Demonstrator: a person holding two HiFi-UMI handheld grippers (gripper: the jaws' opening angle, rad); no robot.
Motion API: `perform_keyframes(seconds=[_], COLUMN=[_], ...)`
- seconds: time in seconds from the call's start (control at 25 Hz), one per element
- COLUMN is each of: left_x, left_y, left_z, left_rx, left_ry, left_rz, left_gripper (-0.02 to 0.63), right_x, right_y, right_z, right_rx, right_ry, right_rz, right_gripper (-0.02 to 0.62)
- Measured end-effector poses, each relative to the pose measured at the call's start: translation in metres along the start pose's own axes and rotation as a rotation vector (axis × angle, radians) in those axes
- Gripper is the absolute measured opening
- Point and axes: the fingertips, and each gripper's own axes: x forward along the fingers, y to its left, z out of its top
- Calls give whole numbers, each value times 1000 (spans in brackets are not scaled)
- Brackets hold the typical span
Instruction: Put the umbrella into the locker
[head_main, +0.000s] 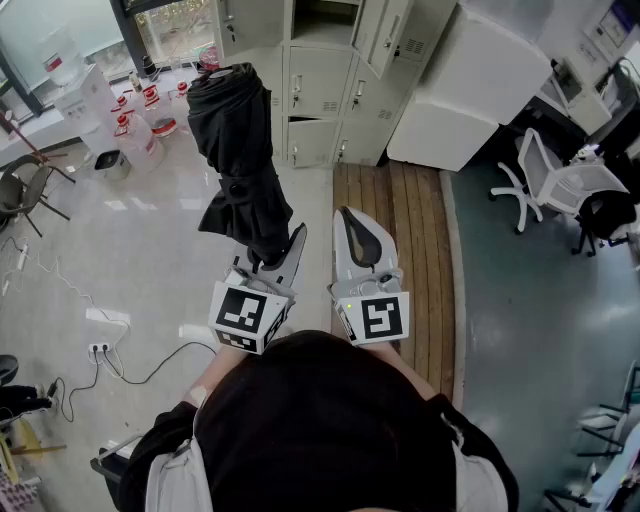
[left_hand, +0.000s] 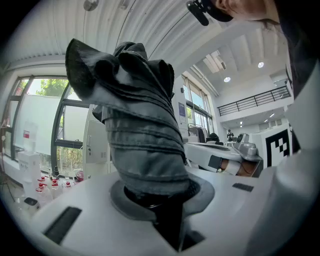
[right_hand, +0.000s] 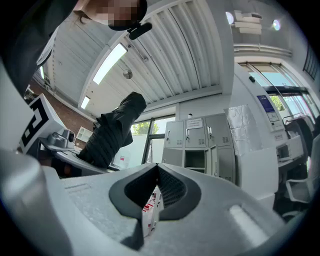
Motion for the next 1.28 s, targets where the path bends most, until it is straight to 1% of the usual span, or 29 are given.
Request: perform_keyframes(seconds=[0.16,0.52,0.72,0.96,1.12,1.28], left_x=[4,34,51,54,94,131], left_y=[-1,-9,-6,14,38,66], left_z=[0,1,0,-2,-7,-6], left_rx=[9,1,1,2,-4,0], left_ry=[13,14,20,19,26,22], left_rz=[-1,-1,7,13,6,-24], left_gripper=[84,84,84,84,84,84], right_x=[0,8,19,37,73,115], right_y=[-4,-32,-44,-38,-61,-79], right_z=[0,-3,-14,-25,-44,-60], right_rx=[2,-4,0,25,29,27], right_ry=[-5,-32,-29,-23,-12,-11], right_rz=[2,24,44,47,44,23], right_gripper=[3,3,3,3,3,3])
